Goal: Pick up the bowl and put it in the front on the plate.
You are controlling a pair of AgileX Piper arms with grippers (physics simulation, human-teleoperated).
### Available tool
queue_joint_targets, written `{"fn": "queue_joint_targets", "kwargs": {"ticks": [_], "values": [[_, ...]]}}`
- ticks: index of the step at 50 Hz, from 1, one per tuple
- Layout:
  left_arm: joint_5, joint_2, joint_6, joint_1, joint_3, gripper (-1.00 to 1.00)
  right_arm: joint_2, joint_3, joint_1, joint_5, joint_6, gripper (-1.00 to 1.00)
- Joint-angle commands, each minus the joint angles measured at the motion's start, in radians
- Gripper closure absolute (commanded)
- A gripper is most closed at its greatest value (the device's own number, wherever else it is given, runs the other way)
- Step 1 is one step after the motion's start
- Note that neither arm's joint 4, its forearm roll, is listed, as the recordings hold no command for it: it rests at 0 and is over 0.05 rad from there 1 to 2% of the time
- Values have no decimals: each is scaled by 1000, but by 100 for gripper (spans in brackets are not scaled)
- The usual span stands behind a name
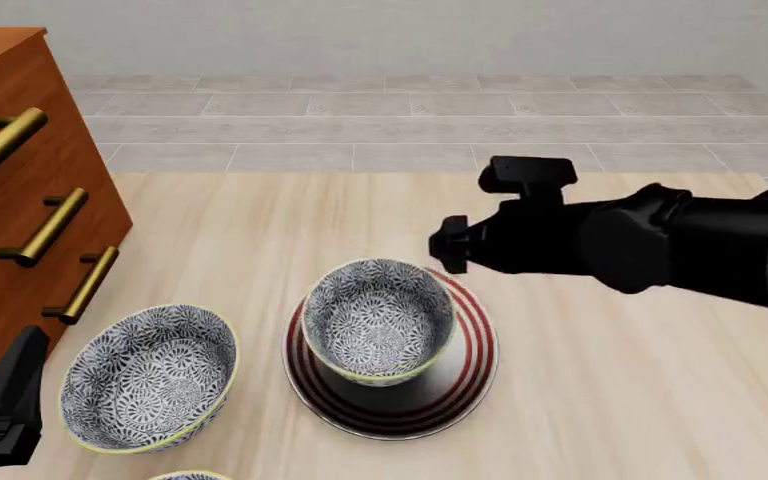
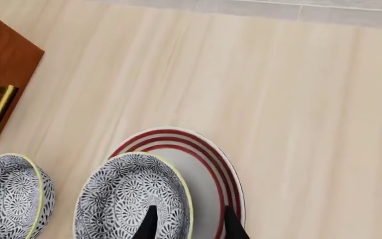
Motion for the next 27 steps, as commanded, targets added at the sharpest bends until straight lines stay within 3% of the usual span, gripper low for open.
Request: {"fn": "queue_joint_targets", "kwargs": {"ticks": [1, 3, 5, 11, 17, 21, 24, 25, 27], "values": [[0, 0, 0, 0, 0, -100, -38, -59, -14, 31, -51, -100], [0, 0, 0, 0, 0, -100, -48, -69, -13, 29, -88, -100], [0, 0, 0, 0, 0, -100, -57, -83, -42, 26, -188, -100], [0, 0, 0, 0, 0, -100, -81, -71, -27, -20, -280, -100], [0, 0, 0, 0, 0, -100, -110, -49, -19, -71, -281, -100], [0, 0, 0, 0, 0, -100, -154, -15, -17, -123, -322, -100], [0, 0, 0, 0, 0, -100, -179, -2, -14, -151, -277, -100], [0, 0, 0, 0, 0, -100, -189, 3, -14, -163, -298, -100], [0, 0, 0, 0, 0, -100, -210, 12, -8, -186, -286, -100]]}}
